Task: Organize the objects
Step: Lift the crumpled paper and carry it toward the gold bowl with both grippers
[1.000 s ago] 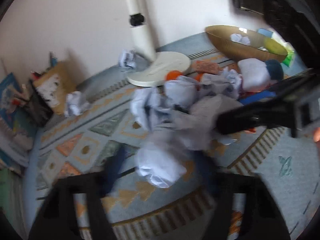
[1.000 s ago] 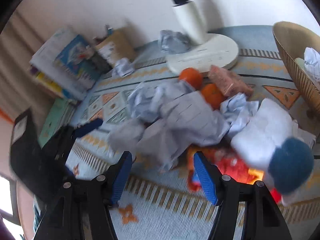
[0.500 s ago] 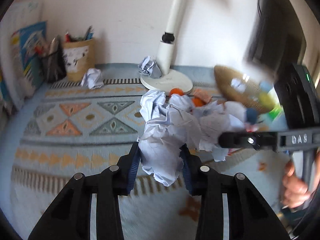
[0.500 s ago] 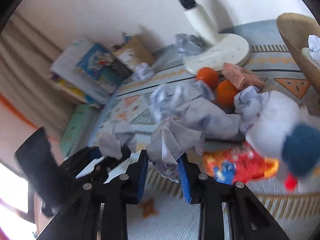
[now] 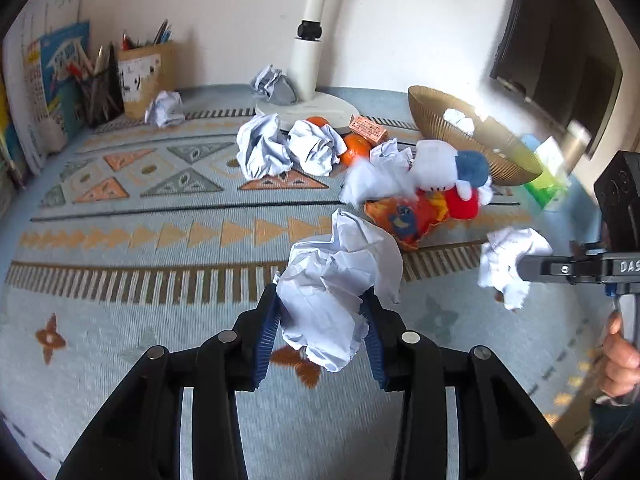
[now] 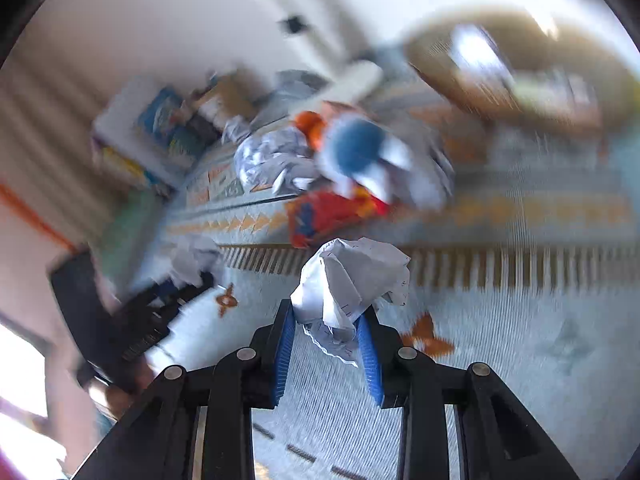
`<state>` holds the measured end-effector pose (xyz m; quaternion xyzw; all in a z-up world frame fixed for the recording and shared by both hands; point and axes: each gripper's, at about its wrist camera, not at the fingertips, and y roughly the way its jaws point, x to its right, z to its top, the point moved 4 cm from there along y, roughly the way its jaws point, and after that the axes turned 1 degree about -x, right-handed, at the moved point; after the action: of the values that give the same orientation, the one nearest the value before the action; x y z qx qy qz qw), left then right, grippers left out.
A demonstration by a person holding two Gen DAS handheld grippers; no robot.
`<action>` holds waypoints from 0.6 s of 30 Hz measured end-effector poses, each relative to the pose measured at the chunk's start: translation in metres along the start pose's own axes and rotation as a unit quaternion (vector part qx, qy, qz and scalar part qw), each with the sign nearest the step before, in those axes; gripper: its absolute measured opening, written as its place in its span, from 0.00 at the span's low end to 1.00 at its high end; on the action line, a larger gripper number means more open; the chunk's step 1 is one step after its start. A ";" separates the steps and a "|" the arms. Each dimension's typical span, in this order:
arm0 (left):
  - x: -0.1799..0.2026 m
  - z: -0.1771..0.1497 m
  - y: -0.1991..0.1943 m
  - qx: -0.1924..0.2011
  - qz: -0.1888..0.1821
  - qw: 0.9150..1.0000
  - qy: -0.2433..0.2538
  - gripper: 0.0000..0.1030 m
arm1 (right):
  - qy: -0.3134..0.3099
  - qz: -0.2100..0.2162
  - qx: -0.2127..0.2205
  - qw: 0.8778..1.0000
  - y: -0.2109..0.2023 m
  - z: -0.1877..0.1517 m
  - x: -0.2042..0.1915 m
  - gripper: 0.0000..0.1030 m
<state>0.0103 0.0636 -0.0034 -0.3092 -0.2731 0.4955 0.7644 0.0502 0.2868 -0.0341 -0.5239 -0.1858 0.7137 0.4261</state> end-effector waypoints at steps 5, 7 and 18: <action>0.013 -0.002 0.006 0.019 0.040 0.999 0.029 0.38 | 0.043 0.044 -0.014 0.998 0.002 -0.003 0.021 0.43; 0.011 -0.002 0.008 0.015 0.047 0.998 0.027 0.38 | 0.037 0.031 -0.016 0.999 -0.001 -0.005 0.023 0.47; 0.006 -0.003 0.007 0.021 0.029 0.999 0.021 0.40 | -0.066 -0.119 0.003 0.991 -0.036 -0.015 0.018 0.63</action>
<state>0.0104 0.0712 -0.0100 -0.3112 -0.2374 0.5162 0.7618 0.0769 0.3188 -0.0248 -0.4484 -0.2726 0.6916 0.4963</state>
